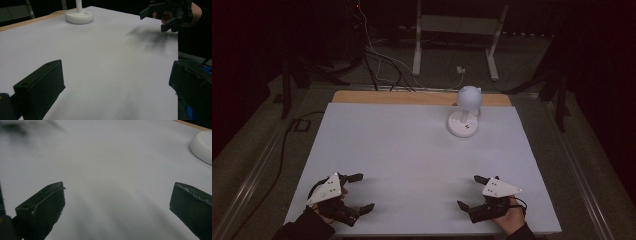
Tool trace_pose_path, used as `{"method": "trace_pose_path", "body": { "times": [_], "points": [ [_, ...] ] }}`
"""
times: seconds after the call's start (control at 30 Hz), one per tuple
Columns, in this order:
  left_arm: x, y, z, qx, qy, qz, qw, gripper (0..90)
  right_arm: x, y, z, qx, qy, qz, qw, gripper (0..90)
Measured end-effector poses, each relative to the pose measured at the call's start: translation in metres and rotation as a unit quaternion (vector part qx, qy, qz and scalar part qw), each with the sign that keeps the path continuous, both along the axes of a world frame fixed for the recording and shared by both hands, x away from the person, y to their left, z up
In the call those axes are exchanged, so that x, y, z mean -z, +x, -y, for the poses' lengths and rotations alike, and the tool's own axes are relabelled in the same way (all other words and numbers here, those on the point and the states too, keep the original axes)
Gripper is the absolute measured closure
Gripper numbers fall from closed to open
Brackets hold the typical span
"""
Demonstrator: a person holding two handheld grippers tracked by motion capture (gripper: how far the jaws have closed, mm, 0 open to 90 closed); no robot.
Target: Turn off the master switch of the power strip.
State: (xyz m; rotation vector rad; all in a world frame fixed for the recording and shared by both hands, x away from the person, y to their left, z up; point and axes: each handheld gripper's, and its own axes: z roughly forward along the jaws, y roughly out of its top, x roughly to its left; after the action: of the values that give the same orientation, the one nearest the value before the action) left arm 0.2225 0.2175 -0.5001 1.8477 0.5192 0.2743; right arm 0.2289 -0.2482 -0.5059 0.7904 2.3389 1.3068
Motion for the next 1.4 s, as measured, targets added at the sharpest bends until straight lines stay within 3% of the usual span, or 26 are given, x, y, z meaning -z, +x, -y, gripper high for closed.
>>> {"method": "trace_pose_path", "body": {
  "times": [0.6, 1.1, 1.4],
  "points": [
    [-0.001, -0.001, 0.001, 0.002, -0.001, 0.000, 1.0000, 0.4, -0.012, -0.004, -0.012, -0.016, -0.003, -0.031, 0.9994, 0.8],
    [0.000, 0.000, 0.001, 0.003, -0.001, -0.001, 1.0000, 0.4, -0.034, 0.004, -0.017, -0.028, -0.006, -0.022, 0.9993, 0.6],
    [0.000, -0.001, 0.001, 0.003, 0.001, 0.000, 1.0000, 0.4, -0.048, 0.013, -0.020, -0.033, 0.003, -0.019, 0.9993, 0.1]
  ]
}}
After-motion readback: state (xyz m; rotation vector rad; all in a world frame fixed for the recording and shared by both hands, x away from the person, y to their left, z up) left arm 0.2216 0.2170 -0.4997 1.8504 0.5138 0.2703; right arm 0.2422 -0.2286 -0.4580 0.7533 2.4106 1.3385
